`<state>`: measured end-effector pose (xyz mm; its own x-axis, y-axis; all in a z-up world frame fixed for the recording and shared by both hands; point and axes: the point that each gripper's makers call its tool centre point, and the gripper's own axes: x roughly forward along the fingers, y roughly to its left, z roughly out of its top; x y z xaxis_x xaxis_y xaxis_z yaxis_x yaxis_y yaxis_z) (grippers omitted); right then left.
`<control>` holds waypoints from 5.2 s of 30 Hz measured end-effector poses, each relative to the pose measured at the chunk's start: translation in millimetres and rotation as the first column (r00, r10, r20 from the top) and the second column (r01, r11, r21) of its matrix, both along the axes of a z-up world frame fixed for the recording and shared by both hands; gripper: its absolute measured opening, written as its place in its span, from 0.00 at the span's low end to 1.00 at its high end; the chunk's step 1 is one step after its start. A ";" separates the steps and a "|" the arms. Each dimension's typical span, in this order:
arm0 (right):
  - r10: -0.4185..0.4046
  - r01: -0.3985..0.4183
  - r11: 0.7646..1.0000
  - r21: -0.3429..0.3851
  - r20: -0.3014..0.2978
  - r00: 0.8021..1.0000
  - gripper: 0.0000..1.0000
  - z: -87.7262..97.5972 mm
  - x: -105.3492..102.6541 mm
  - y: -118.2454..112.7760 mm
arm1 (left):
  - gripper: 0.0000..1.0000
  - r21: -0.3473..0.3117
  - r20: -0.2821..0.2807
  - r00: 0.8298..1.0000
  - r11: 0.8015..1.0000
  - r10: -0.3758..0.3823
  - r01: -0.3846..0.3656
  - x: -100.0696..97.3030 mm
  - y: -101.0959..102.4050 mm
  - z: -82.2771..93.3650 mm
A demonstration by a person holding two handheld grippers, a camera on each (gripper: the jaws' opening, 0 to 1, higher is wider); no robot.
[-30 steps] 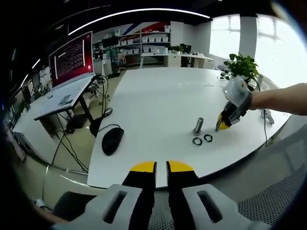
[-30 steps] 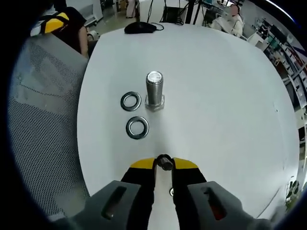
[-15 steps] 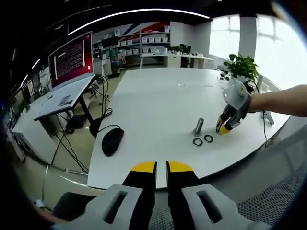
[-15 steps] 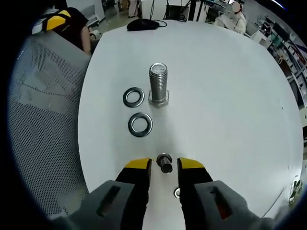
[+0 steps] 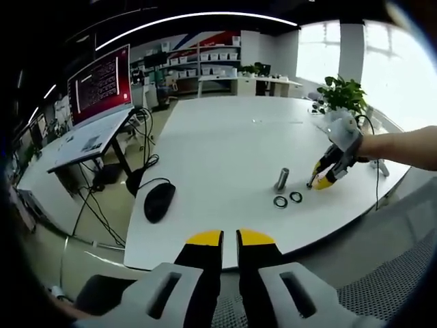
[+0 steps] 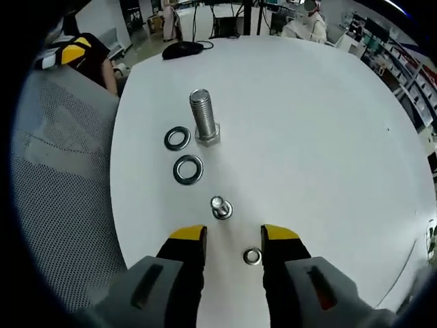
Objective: Place the washer onto the threaded stud by aligning its center hole with the stud, sliding it down to the base, and recovering from edge contact or off-axis alignment until the washer reaches the visible bottom stop.
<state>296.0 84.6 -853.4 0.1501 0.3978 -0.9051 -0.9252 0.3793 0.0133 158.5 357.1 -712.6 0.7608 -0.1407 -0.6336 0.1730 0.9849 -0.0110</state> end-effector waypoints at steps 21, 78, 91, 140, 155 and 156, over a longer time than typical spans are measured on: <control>-0.010 0.006 0.993 -0.117 -0.037 0.999 0.29 -13.2 -2.1 -34.1 | 0.05 0.002 0.004 1.000 1.000 0.000 0.000 0.3 0.2 0.7; 0.134 -0.141 0.968 -0.208 -0.044 0.990 0.15 -13.8 1.6 -29.9 | 0.03 0.010 -0.027 0.998 0.998 -0.059 0.059 -3.1 -6.3 -4.0; 0.055 -0.061 0.969 -0.239 -0.029 0.998 0.15 -14.9 3.8 -31.9 | 0.03 0.007 -0.048 0.992 0.993 -0.114 0.114 -6.2 -13.1 -6.5; 0.112 -0.115 0.976 -0.187 -0.029 0.993 0.14 54.5 -8.6 24.9 | 0.03 -0.015 -0.057 0.985 0.987 -0.160 0.159 -11.8 -19.8 -7.6; 0.130 -0.135 0.969 -0.205 -0.037 0.991 0.14 46.8 -3.5 25.5 | 0.03 -0.011 -0.060 0.985 0.986 -0.164 0.164 -11.4 -20.5 -7.8; 0.132 -0.138 0.968 -0.208 -0.040 0.990 0.14 45.6 -3.5 25.5 | 0.03 -0.011 -0.060 0.985 0.986 -0.165 0.164 -11.4 -20.5 -7.8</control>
<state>292.6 110.1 -807.8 0.0839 0.2137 -0.9733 -0.9683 0.2479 -0.0290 147.1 336.6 -720.3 0.6874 -0.2649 -0.6762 0.3315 0.9429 -0.0324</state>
